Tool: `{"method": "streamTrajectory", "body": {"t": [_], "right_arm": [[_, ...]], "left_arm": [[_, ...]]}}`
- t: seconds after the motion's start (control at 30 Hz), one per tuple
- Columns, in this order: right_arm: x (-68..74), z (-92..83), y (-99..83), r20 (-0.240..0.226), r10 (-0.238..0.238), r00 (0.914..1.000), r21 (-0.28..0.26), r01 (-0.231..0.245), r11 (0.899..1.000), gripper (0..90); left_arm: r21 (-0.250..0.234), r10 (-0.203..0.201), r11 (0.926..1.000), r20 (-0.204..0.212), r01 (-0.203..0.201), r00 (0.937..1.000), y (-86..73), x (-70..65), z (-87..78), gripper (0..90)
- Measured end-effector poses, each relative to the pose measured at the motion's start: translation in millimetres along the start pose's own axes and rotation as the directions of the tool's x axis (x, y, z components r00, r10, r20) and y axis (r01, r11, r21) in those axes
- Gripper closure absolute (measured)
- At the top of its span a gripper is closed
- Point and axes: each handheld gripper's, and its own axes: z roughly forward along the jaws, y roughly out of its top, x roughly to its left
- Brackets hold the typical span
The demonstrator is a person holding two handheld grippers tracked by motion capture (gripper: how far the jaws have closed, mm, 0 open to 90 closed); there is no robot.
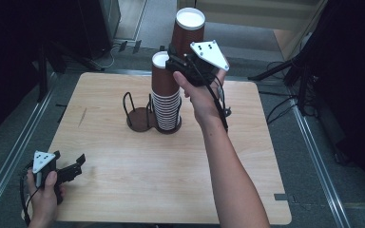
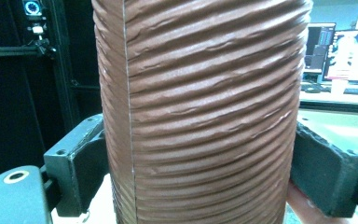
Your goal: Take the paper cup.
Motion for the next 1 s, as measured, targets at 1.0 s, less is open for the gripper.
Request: {"method": "streamTrajectory", "body": {"t": [1.0], "right_arm": [[-45.5,-34.2,-29.9,0.070,-0.004,0.9975,0.007,0.004,1.000,12.5]], "left_arm": [[0.000,-0.015,0.9999,0.024,0.015,0.9996,0.1,1.6,0.1,7.8]]}}
